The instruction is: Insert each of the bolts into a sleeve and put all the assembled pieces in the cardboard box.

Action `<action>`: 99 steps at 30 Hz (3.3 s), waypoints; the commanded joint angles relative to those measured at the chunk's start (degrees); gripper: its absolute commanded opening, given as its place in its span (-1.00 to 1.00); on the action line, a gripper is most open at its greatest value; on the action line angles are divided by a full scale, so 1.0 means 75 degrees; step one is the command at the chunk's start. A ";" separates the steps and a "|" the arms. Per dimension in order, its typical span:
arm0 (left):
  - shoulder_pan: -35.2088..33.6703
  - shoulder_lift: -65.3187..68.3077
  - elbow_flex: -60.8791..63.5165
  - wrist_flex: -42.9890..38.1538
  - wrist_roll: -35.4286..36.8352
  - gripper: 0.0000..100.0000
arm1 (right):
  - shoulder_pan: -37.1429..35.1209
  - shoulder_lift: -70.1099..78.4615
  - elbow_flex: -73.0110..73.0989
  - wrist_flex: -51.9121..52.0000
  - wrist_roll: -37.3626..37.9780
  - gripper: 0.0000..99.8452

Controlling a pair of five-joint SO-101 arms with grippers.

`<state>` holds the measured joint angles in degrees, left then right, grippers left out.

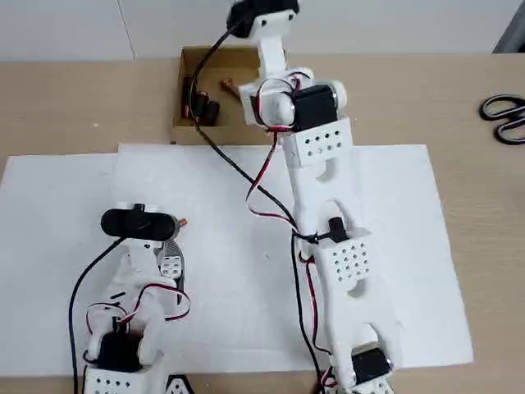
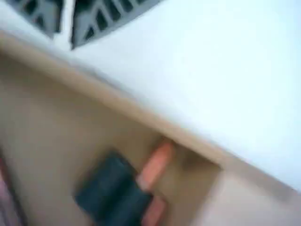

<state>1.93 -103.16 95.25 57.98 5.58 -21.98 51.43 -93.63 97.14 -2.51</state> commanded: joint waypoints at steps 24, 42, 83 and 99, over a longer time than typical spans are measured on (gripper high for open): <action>-0.0012 -0.0082 -0.0615 0.0012 -0.0059 -0.99 | 0.0358 -0.5128 0.8885 0.0158 -0.0105 -0.99; 0.0047 -0.0082 -0.0592 -0.0023 -0.0012 -0.99 | 0.1541 -0.5890 1.1487 0.0100 0.0563 -0.98; 0.0059 -0.0082 -0.0615 -0.0035 -0.0070 -0.99 | 0.1553 -0.5832 1.2941 -0.1237 0.1055 -0.64; 0.0047 -0.0082 -0.0615 -0.0023 -0.0070 -0.99 | 0.2174 -0.5140 1.2952 -0.1541 0.1371 -0.66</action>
<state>2.20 -103.16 93.32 57.98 5.49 -5.71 12.92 3.96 87.03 7.25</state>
